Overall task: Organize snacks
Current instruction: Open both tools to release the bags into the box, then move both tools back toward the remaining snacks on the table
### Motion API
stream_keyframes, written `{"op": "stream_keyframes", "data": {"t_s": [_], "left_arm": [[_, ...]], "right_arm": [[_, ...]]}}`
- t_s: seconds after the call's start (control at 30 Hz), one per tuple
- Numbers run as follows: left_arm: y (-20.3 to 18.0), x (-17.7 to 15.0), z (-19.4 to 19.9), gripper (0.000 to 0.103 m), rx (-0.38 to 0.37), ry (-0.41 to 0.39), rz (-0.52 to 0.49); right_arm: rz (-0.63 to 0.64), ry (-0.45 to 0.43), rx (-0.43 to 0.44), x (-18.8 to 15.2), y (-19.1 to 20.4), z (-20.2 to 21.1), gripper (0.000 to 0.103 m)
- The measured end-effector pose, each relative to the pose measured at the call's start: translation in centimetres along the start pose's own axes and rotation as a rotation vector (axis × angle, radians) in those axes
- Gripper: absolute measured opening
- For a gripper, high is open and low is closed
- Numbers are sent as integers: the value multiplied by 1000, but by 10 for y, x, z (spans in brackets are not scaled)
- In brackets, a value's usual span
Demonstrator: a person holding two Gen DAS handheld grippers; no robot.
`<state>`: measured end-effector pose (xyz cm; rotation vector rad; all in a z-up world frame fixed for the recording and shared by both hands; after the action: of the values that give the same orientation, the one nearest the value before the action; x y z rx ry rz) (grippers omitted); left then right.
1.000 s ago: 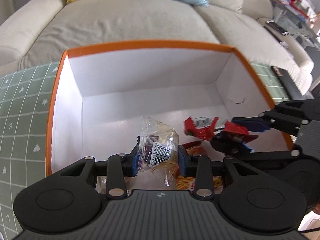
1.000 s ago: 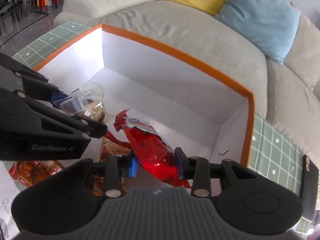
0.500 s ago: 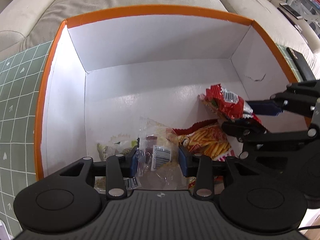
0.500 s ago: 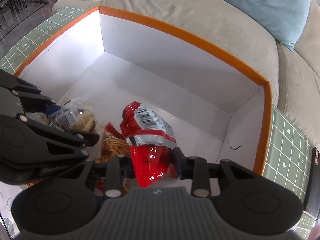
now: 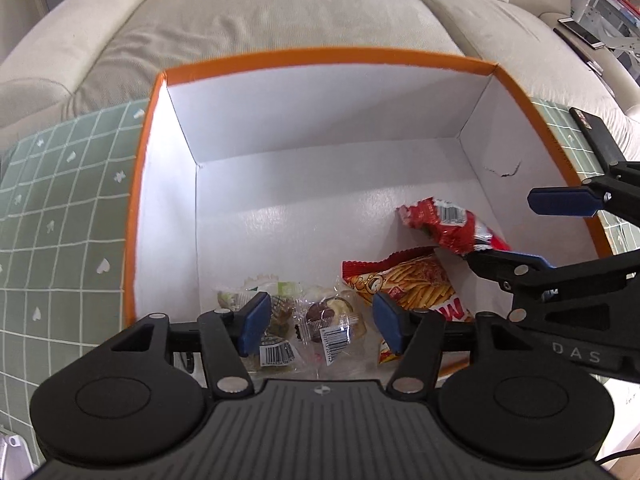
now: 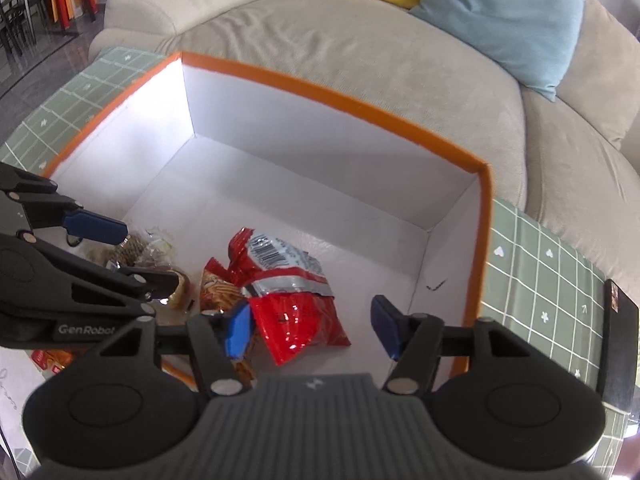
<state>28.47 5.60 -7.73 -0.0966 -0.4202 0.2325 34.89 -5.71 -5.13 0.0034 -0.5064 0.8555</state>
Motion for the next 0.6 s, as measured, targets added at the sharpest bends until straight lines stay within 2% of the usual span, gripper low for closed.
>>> {"op": "stream_keyframes", "data": {"t_s": [0.2, 0.43, 0.6], "left_arm": [[-9, -1, 21, 70, 15, -54, -46], [-11, -12, 59, 70, 18, -176, -65], [-16, -35, 82, 70, 4, -261, -95]], "right_arm": [[8, -23, -15, -3, 0, 23, 76], [-65, -126, -53, -15, -2, 62, 78], [-135, -215, -74, -37, 10, 85, 78]]}}
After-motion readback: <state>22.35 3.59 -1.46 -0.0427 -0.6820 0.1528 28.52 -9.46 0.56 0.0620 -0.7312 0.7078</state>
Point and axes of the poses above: each gripper's, at about its wrist camera, not at the fingertips, and z roughly against the way its jaws point, y to its left, x to its top, the point moved 6 cm from there along -z, roughly the way its jaws point, and after that the axes turned 12 degrees about z, right-handed, at the moved point
